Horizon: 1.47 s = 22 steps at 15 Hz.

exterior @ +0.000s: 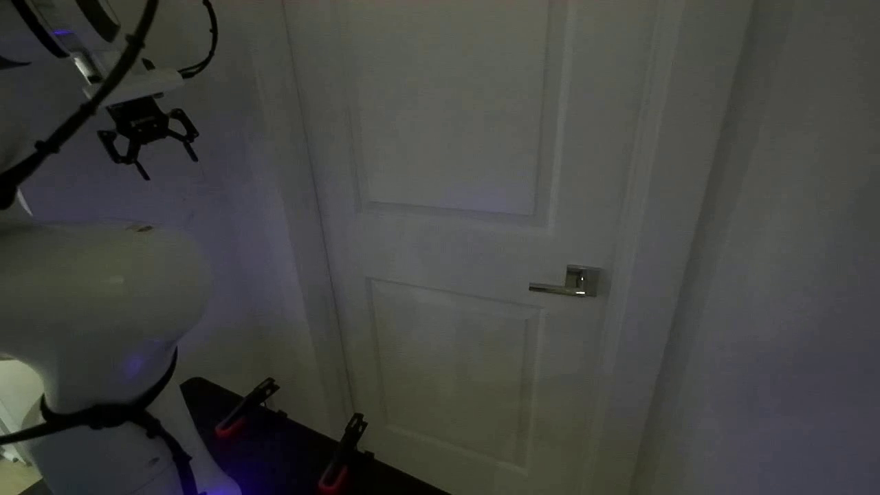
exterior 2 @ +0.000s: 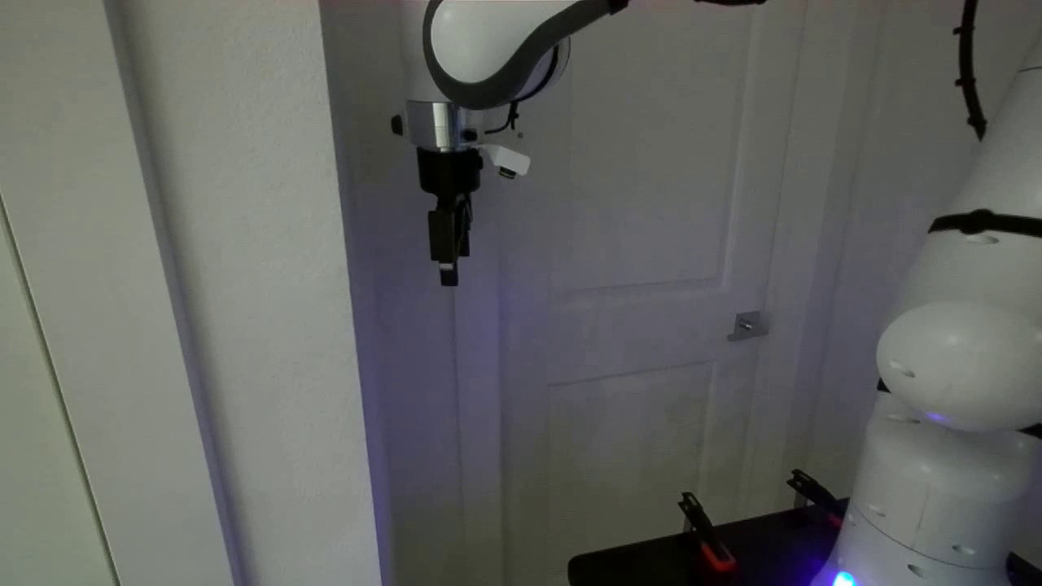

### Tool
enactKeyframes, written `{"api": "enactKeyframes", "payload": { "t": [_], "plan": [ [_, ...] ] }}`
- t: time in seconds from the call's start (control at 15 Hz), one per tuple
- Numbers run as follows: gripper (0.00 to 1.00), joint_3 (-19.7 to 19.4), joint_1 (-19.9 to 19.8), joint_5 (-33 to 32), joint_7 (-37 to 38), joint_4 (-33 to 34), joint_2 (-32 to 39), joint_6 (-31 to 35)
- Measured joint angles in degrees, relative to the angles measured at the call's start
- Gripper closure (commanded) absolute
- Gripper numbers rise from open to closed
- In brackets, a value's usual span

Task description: Switch the light on then off again.

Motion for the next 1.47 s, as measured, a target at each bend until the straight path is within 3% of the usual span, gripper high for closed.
{"api": "enactKeyframes", "payload": {
  "t": [0.33,0.4,0.53,1.07,1.47],
  "plan": [
    [0.00,2.25,0.00,-6.58,10.60,-0.03,-1.17,0.21],
    [0.25,2.59,-0.01,-7.36,12.14,-0.08,-1.14,0.32],
    [0.34,3.01,-0.01,-8.05,14.63,-0.25,-1.12,1.29],
    [0.97,3.23,-0.13,-13.51,24.70,-2.76,-2.15,9.94],
    [1.00,4.27,-1.51,-21.61,33.81,-7.00,-2.82,18.67]
  ]
}}
